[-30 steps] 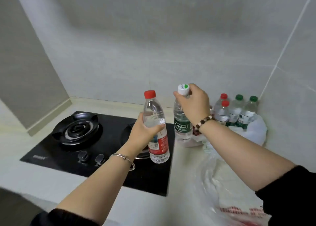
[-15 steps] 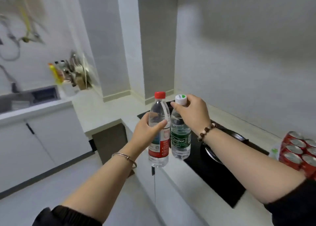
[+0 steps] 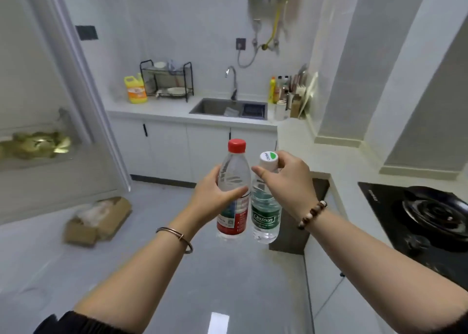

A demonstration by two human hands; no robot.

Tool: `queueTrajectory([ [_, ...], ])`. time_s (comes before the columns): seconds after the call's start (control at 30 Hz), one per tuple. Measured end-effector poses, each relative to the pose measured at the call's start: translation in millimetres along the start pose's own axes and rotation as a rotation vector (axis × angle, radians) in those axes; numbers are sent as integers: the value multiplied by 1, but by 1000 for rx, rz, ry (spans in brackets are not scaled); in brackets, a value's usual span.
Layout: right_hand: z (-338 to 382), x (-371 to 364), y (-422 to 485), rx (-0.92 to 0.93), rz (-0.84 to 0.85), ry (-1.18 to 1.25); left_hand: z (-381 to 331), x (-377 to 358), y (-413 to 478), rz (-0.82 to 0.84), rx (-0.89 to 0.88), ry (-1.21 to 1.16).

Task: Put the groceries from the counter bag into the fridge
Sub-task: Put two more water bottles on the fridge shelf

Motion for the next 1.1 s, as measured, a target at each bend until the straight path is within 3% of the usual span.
queueTrajectory([
  [0.4,175,-238,30,396,266,96,62,283,-114,-480,133,212],
  [0.6,273,-327,36,508,345,221,70,397,-156,-631,130,270],
  [0.8,346,-392,32,517,411,431,82,479,-201,-957,114,276],
  [0.93,384,-430,21,561,503,575,96,512,-235,-1236,90,417],
  [1.1,427,-469,2,674,583,649,120,543,-272,-1450,184,529],
])
Point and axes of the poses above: each hand's wrist, its own y-axis towards the middle knuckle, its own x-axis out of the back of the hand, z = x × y, the point moved 3 cm from there along y, towards the middle knuckle, and after that the axes turned 5 degrees about x, right-handed, at the moved point
